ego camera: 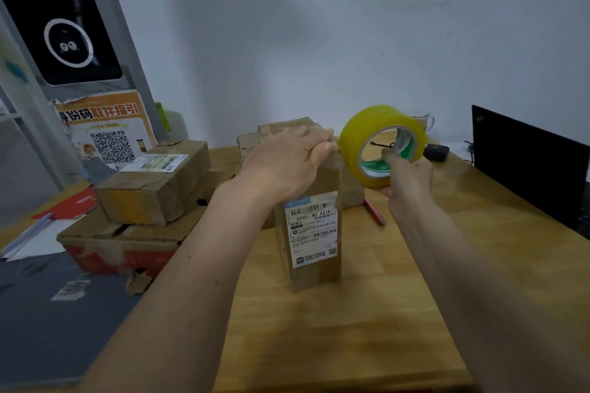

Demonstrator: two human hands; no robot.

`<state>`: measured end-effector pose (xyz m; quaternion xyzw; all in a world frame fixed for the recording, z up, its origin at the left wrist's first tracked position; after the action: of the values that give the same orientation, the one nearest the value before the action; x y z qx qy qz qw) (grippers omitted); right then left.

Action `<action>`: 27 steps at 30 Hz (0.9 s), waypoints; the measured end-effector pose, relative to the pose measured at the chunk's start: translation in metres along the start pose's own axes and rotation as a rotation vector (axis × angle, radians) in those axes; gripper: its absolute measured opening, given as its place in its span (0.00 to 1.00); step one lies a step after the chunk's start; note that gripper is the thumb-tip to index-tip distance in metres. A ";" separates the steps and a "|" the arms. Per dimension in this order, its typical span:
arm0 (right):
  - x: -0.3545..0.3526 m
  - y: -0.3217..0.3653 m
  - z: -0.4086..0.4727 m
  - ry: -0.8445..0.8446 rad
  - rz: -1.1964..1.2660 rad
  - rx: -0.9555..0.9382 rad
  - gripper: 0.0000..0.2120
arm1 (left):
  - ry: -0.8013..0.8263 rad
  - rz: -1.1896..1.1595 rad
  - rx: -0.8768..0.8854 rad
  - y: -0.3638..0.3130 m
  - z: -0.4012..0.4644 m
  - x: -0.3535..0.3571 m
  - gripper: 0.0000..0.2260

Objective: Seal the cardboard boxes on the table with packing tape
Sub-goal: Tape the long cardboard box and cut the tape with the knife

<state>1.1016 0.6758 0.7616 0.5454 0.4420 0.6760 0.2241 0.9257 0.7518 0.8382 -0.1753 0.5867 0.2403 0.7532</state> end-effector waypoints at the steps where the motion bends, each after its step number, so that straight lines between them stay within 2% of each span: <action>1: 0.000 -0.001 -0.001 -0.008 -0.006 0.001 0.08 | 0.006 0.017 -0.003 -0.002 0.001 -0.002 0.22; 7: 0.002 -0.020 -0.009 0.011 0.000 0.057 0.08 | 0.052 0.226 -0.096 -0.015 0.020 -0.009 0.25; 13: -0.010 -0.035 -0.009 0.028 -0.003 0.131 0.05 | -0.089 0.101 -0.073 -0.009 0.014 0.003 0.22; 18: -0.015 -0.053 -0.018 0.036 0.016 0.226 0.09 | -0.079 0.086 -0.101 -0.004 0.009 0.002 0.22; 22: -0.008 -0.052 -0.017 0.071 -0.023 0.166 0.14 | 0.004 -0.029 -0.234 0.015 0.002 0.000 0.28; 25: -0.002 -0.055 -0.023 0.096 -0.144 0.097 0.06 | 0.001 -0.078 -0.287 0.029 -0.006 -0.001 0.32; 27: 0.001 -0.055 -0.026 0.099 -0.180 0.069 0.09 | -0.016 -0.071 -0.308 0.034 -0.010 0.001 0.32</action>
<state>1.0668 0.6956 0.7152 0.4767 0.5226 0.6638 0.2429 0.8987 0.7745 0.8351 -0.3076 0.5302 0.3019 0.7302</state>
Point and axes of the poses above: each hand's wrist, its own z-axis towards the middle knuckle, its own x-axis out of the palm, y = z × x, the point moved 2 cm from there along z, towards the middle knuckle, and after that the axes turned 12 degrees about z, right-handed, at the moved point
